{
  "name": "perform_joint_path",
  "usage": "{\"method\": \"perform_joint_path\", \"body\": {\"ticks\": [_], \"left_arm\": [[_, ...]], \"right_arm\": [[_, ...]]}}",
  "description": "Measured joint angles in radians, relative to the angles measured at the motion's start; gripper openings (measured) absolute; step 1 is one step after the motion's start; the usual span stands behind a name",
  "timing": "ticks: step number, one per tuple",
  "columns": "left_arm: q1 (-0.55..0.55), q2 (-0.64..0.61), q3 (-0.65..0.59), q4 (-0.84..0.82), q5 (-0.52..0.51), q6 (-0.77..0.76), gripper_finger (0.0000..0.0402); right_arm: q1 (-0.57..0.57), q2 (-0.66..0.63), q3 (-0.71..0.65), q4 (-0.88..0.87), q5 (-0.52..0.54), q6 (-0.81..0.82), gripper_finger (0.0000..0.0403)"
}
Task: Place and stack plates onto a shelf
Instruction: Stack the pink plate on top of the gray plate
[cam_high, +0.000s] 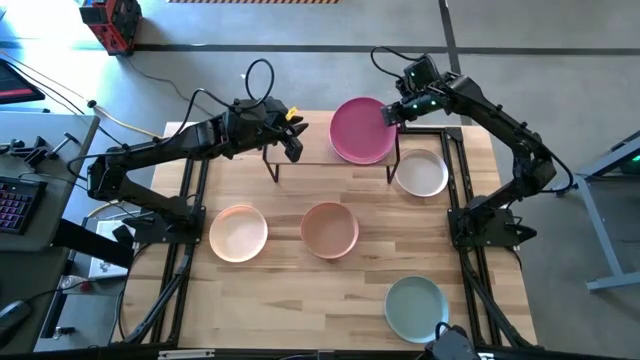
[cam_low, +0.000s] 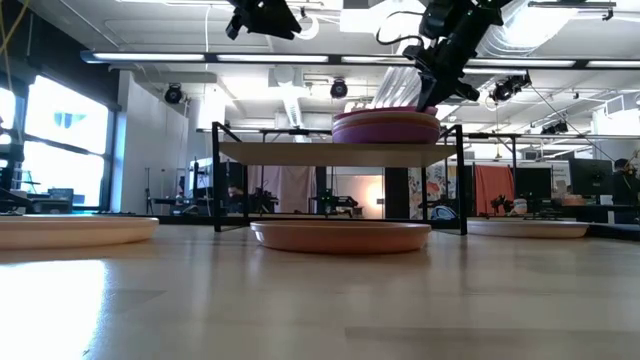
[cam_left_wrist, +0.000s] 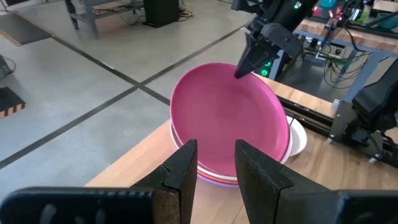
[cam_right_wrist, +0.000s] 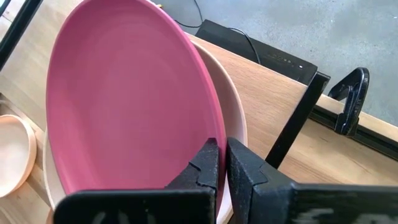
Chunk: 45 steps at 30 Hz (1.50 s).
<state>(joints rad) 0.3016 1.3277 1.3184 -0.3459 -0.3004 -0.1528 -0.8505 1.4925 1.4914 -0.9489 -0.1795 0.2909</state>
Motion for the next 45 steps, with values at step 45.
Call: {"method": "perform_joint_path", "body": {"ticks": [45], "left_arm": [[-0.001,0.0,0.0,0.0,0.002,-0.001,0.0095]], "right_arm": [[-0.003,0.0,0.0,-0.011,-0.059,0.078,0.0028]]}}
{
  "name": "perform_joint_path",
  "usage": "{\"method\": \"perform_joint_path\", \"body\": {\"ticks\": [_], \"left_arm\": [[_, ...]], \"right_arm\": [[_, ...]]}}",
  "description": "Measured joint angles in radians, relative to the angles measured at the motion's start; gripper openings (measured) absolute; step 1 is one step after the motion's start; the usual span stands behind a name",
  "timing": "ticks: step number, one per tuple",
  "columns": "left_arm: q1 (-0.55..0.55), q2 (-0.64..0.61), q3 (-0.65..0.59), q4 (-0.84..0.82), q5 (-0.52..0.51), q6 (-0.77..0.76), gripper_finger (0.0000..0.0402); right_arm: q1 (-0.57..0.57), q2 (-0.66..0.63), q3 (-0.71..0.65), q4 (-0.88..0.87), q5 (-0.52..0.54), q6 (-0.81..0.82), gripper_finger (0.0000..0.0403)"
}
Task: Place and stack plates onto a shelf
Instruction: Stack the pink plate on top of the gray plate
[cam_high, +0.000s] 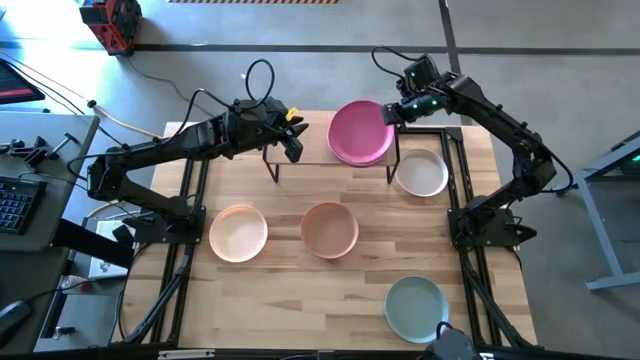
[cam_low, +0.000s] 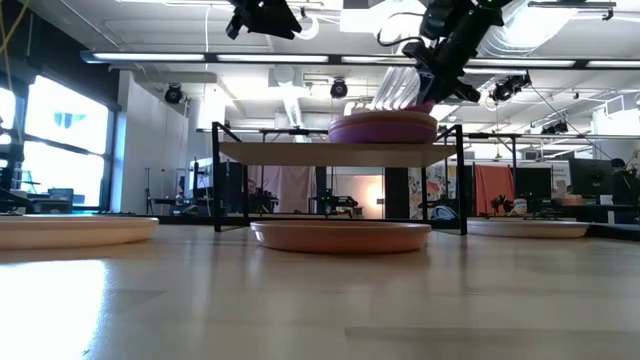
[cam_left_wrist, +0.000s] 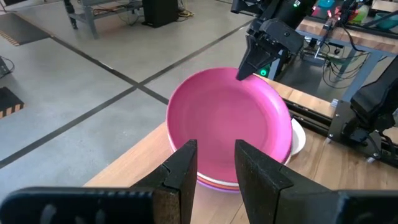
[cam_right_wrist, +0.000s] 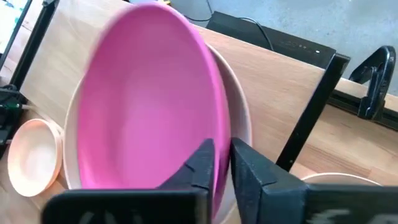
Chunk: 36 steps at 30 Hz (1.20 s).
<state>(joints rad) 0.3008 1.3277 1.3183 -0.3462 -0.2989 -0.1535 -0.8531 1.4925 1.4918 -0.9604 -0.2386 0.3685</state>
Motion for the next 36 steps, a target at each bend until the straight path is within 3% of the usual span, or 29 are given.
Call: {"method": "perform_joint_path", "body": {"ticks": [8,15,22,29,36], "left_arm": [[0.0,0.0,0.0,0.0,0.0,0.0,0.0095],[0.0,0.0,0.0,0.0,0.0,0.0,0.0095],[0.0,0.0,0.0,0.0,0.0,0.0,0.0095],[0.0,0.0,0.0,0.0,0.0,0.0,0.0095],[0.0,0.0,0.0,0.0,0.0,0.0,0.0095]], "right_arm": [[-0.005,0.0,0.0,-0.006,0.019,-0.01,0.0095],[-0.007,0.0,0.004,0.005,0.012,-0.055,0.0096],[0.01,0.0,0.08,-0.07,-0.147,-0.056,0.0086],[0.153,0.0,0.089,-0.211,-0.189,-0.089,0.0085],[0.334,0.0,0.064,-0.155,-0.095,-0.006,0.0084]]}}
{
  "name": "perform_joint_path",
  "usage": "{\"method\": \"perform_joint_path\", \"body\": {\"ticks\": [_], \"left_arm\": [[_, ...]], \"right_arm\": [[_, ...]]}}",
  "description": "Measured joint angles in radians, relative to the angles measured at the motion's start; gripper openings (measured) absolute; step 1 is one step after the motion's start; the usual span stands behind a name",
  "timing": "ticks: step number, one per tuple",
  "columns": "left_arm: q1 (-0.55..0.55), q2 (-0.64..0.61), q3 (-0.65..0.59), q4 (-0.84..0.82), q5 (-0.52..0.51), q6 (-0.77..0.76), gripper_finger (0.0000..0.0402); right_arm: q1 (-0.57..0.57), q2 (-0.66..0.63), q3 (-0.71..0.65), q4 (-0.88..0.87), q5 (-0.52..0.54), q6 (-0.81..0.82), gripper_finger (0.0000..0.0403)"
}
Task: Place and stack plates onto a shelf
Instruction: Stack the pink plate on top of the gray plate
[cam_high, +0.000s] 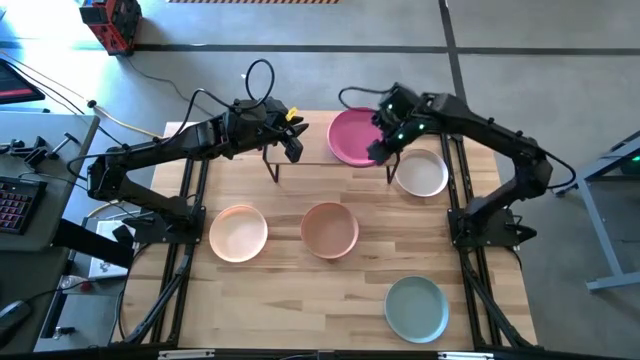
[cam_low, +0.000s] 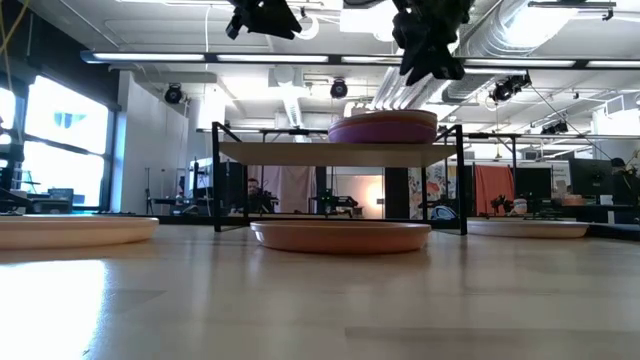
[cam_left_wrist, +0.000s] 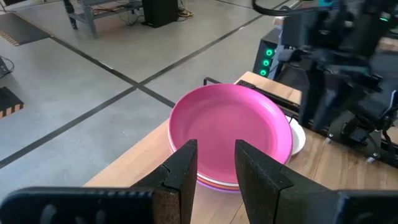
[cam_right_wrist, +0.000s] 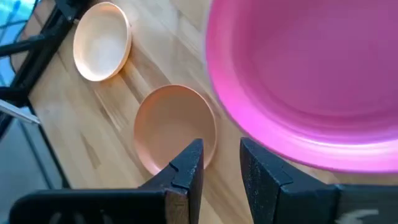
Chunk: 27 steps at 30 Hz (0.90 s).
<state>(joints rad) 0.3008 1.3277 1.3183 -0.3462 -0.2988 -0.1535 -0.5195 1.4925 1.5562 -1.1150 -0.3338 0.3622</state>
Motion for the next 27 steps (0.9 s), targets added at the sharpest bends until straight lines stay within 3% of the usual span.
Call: {"method": "perform_joint_path", "body": {"ticks": [12,27], "left_arm": [[0.006,0.01,0.0,0.074,-0.002,0.031,0.0095],[0.006,0.01,0.0,0.08,-0.001,0.026,0.0095]], "right_arm": [[0.174,0.038,0.0,0.093,0.163,0.104,0.0084],[0.205,0.203,-0.001,0.112,0.21,0.083,0.0084]]}}
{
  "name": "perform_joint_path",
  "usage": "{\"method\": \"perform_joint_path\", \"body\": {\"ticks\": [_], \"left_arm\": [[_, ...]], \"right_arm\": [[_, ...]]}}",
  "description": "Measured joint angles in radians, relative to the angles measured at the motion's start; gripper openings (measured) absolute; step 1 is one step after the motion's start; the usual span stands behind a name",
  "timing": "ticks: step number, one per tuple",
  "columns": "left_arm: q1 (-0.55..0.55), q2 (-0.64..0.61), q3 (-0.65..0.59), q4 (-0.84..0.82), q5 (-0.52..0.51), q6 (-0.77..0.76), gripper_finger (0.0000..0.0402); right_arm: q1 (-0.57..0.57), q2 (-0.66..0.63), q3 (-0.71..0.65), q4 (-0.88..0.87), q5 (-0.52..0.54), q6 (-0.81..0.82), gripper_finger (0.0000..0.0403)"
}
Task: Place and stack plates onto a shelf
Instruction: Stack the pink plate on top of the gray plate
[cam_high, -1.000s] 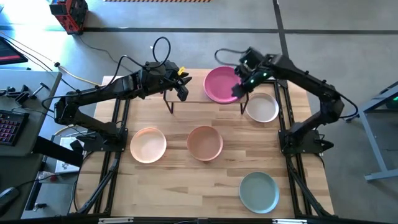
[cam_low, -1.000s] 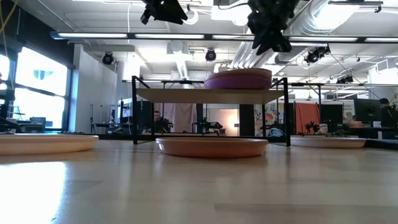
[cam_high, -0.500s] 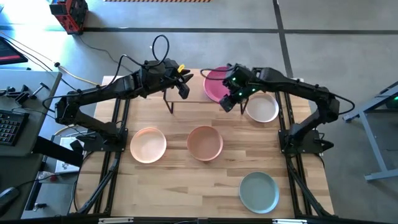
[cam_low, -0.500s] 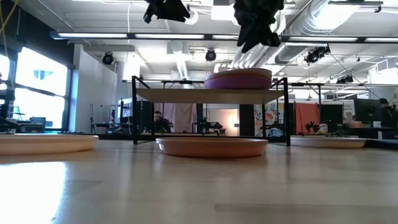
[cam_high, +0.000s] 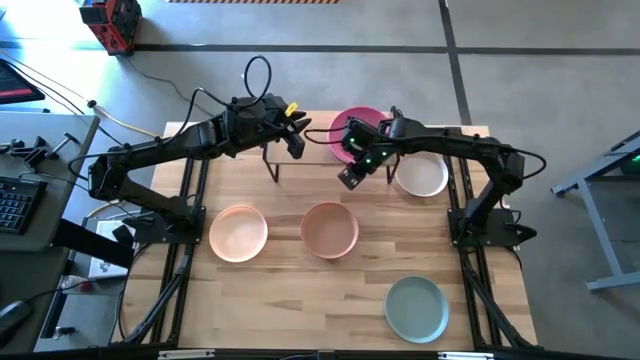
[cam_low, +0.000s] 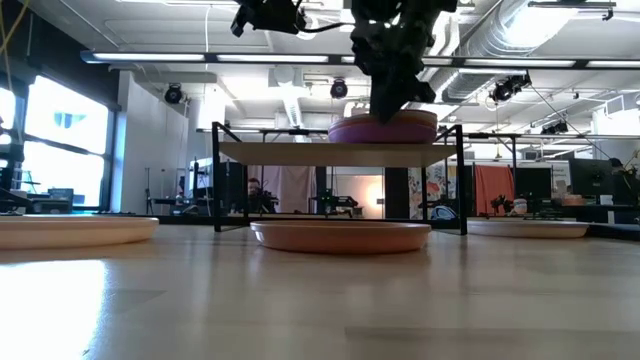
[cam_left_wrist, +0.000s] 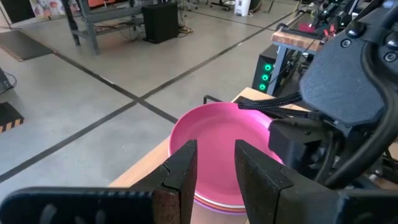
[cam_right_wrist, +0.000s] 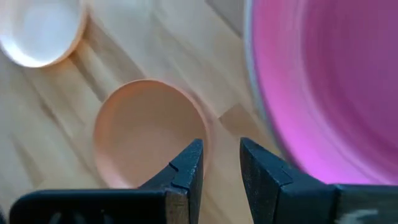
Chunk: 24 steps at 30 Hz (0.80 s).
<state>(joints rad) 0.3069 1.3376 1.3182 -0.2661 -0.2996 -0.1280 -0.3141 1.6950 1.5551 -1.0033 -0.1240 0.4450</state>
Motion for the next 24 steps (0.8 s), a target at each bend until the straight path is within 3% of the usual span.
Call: {"method": "perform_joint_path", "body": {"ticks": [4,24], "left_arm": [[0.0,0.0,0.0,0.0,0.001,-0.001,0.0095],[0.0,0.0,0.0,0.001,0.001,0.0,0.0095]], "right_arm": [[-0.006,0.0,0.0,0.0,0.044,0.001,0.0084],[-0.087,0.001,0.0,-0.034,0.045,0.001,0.0084]]}}
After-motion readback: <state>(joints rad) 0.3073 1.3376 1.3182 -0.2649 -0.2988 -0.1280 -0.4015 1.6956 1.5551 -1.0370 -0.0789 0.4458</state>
